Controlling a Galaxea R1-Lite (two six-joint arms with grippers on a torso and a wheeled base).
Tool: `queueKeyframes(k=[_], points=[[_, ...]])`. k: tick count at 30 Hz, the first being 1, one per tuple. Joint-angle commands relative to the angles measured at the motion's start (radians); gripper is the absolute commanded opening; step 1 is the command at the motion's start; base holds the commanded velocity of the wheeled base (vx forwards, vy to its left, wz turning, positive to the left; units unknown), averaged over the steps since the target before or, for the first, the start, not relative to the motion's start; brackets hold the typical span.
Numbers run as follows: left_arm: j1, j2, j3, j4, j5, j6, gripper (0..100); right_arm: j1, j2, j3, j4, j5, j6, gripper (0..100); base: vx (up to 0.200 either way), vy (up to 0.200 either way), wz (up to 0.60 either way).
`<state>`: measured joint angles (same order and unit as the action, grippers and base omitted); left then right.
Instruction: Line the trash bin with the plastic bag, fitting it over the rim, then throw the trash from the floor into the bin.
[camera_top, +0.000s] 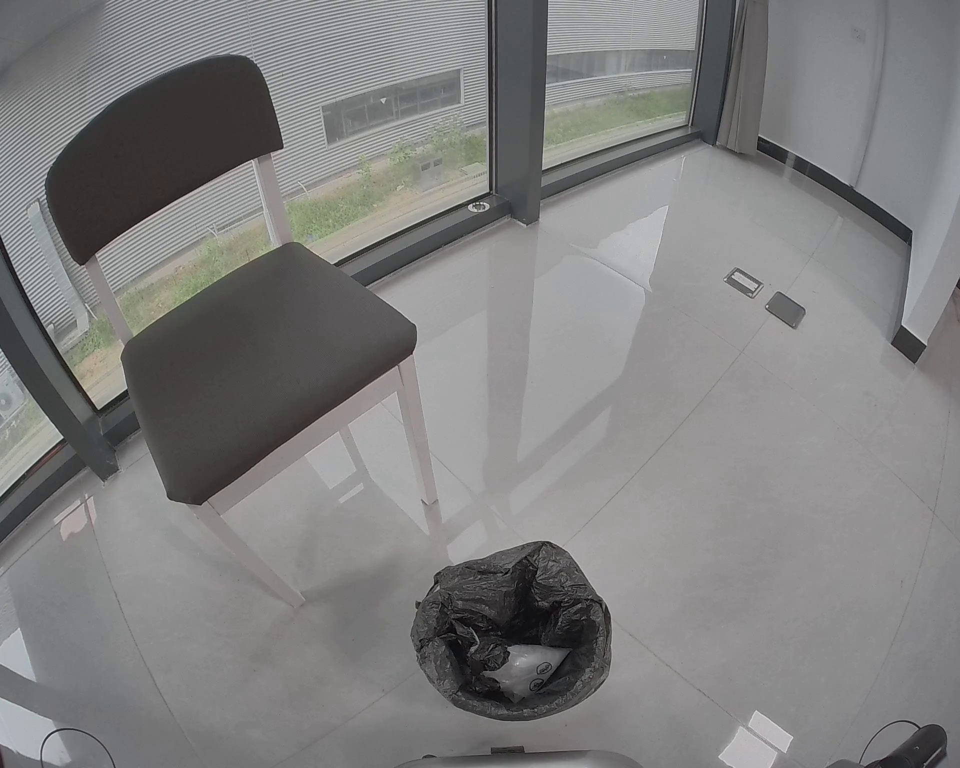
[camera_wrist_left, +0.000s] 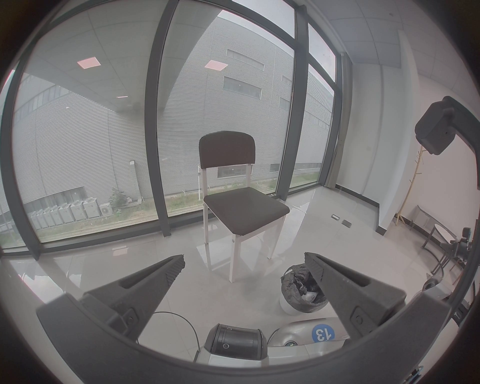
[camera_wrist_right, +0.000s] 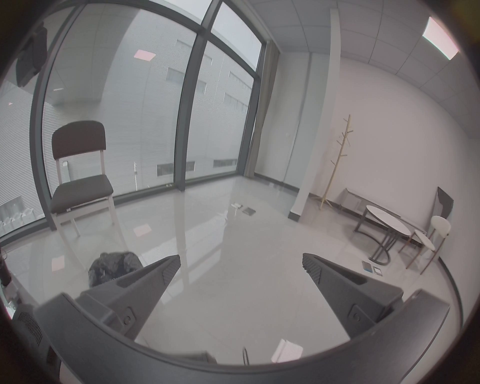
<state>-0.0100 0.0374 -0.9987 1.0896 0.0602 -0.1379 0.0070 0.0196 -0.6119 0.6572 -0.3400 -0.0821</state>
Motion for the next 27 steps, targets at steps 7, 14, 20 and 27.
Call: queueKeyframes(k=[7,14,20,27], points=[[0.007,-0.037,0.459,-0.455,0.046,0.027,100,-0.009,-0.015,0.609,-0.722,0.368,-0.025,100,0.000,0.000,0.00],[0.007,-0.037,0.999,-1.202,0.021,0.182,100,-0.009,-0.013,0.610,-0.725,0.345,-0.015,100,0.000,0.000,0.00],[0.007,-0.037,0.993,-1.119,-0.025,0.087,100,-0.009,-0.015,0.612,-0.743,0.262,0.035,100,0.000,0.000,0.00],[0.007,-0.037,0.999,-1.120,-0.031,0.090,100,-0.009,-0.013,0.612,-0.725,0.170,0.056,100,0.000,0.000,0.00]])
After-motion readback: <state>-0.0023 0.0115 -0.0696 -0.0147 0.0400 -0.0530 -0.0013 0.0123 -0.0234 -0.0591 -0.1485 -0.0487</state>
